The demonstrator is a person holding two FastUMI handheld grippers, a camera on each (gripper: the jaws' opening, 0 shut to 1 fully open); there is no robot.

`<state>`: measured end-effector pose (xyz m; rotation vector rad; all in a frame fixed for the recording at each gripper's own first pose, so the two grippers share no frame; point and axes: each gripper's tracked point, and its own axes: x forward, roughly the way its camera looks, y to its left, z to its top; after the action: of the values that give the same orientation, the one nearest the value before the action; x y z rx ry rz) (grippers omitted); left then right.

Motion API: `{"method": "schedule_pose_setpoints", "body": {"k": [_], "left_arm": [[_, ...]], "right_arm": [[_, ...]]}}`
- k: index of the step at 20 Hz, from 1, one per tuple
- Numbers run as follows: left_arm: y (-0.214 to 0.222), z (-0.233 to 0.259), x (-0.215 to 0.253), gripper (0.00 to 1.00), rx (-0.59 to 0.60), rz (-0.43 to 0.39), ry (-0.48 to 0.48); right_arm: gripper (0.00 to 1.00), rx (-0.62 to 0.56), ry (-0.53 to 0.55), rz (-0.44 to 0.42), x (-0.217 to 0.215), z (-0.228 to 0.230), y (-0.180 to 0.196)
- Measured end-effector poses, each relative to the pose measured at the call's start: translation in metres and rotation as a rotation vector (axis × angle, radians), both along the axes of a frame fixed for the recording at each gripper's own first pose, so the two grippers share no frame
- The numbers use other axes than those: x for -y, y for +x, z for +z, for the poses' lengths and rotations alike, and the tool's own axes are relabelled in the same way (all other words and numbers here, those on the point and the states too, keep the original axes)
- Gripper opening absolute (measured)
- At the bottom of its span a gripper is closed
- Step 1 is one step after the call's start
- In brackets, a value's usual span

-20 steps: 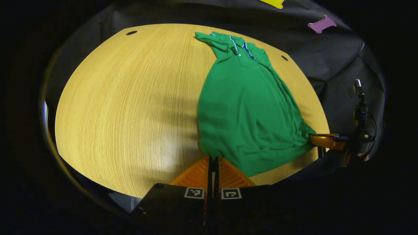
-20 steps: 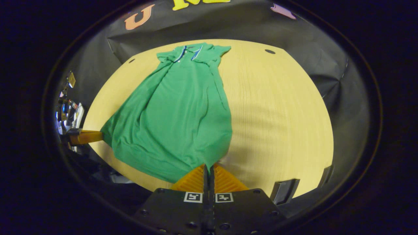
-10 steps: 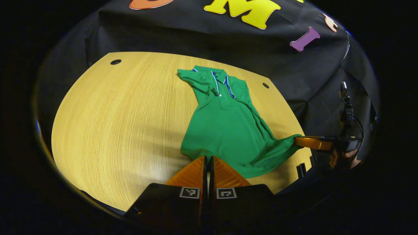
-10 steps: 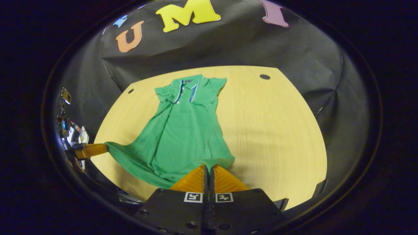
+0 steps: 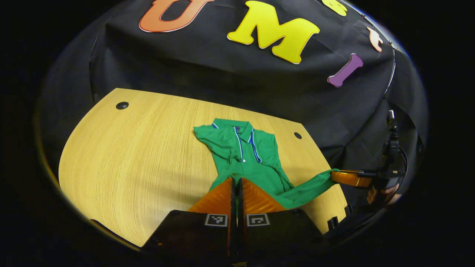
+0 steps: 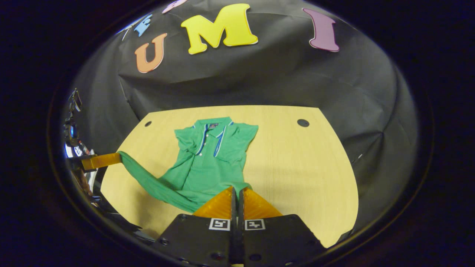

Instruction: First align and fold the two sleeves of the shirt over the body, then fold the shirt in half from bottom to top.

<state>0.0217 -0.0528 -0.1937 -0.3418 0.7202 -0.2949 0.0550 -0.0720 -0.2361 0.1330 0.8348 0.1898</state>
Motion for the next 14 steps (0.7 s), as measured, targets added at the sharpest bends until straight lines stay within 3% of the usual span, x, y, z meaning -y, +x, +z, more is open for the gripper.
{"method": "schedule_pose_setpoints", "body": {"k": [8, 14], "left_arm": [[0.092, 0.028, -0.02, 0.06, 0.109, 0.059, 0.009], [0.162, 0.028, -0.037, 0.06, 0.144, 0.108, 0.021]], "right_arm": [[0.0, 0.112, -0.003, -0.006, 0.002, 0.029, 0.1], [0.0, 0.133, 0.027, -0.018, 0.001, 0.032, 0.18]]}}
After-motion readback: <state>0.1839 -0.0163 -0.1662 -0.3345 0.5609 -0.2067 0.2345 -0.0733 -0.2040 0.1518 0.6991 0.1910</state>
